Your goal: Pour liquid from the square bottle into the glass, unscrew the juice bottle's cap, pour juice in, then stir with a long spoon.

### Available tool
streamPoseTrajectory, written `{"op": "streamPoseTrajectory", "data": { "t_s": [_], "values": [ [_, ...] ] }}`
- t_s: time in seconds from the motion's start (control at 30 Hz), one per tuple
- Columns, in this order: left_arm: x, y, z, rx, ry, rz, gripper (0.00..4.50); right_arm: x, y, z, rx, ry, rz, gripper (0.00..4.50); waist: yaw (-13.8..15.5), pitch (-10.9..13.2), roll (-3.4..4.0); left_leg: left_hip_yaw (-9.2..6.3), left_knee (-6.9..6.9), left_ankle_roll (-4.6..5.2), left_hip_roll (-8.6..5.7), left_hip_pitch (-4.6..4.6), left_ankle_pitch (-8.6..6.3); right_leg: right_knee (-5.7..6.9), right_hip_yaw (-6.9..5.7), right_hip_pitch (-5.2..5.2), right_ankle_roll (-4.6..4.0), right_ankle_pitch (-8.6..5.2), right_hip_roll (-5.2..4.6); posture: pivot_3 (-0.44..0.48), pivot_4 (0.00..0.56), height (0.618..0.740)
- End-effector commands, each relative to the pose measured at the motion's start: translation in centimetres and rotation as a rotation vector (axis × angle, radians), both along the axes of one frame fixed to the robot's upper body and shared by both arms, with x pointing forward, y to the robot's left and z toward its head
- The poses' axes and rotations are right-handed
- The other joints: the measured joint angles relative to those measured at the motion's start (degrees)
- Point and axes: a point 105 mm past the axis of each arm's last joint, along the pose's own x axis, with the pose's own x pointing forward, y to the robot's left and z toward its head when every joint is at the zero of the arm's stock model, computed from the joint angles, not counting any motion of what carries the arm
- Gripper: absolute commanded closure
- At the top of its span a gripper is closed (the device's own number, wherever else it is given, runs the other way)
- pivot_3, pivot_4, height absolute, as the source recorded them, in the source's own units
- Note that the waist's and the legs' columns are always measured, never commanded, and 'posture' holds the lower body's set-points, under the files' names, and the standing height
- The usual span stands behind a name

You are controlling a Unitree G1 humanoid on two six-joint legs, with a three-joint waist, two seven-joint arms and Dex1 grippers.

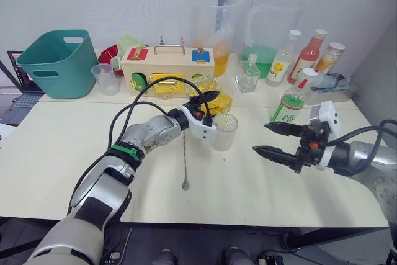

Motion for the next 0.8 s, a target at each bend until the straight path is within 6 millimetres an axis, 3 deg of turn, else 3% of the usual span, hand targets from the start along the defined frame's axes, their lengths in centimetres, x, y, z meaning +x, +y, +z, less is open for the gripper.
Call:
{"op": "streamPoseTrajectory", "data": {
  "t_s": [0.03, 0.4, 0.8],
  "values": [
    [-0.7, -0.8, 5.3, -0.096, -0.153, -0.056, 1.7, -0.2, 0.2, 1.0, 0.004, -0.049, 0.011, 0.02, 0.0, 0.0, 0.0, 0.0, 0.0, 0.0, 0.0, 0.0, 0.0, 0.0, 0.0, 0.0, 0.0, 0.0, 0.0, 0.0, 0.15, 0.74],
    [-0.4, -0.4, 5.4, -0.118, -0.123, -0.034, 1.7, 0.0, 0.2, 0.9, 0.004, -0.049, 0.013, 0.02, -0.01, 0.0, 0.0, 0.0, 0.0, 0.0, 0.0, 0.0, 0.0, 0.01, 0.0, 0.0, 0.0, 0.0, 0.0, 0.0, 0.15, 0.74],
    [-0.6, 0.6, 6.8, -0.338, 0.138, -0.07, 1.7, 0.0, 0.2, 0.9, -0.003, -0.042, 0.027, 0.02, -0.18, 0.0, 0.01, 0.0, 0.02, 0.0, 0.0, 0.01, 0.0, 0.03, 0.0, -0.01, 0.0, 0.0, 0.0, 0.0, 0.15, 0.74]
  ]
}}
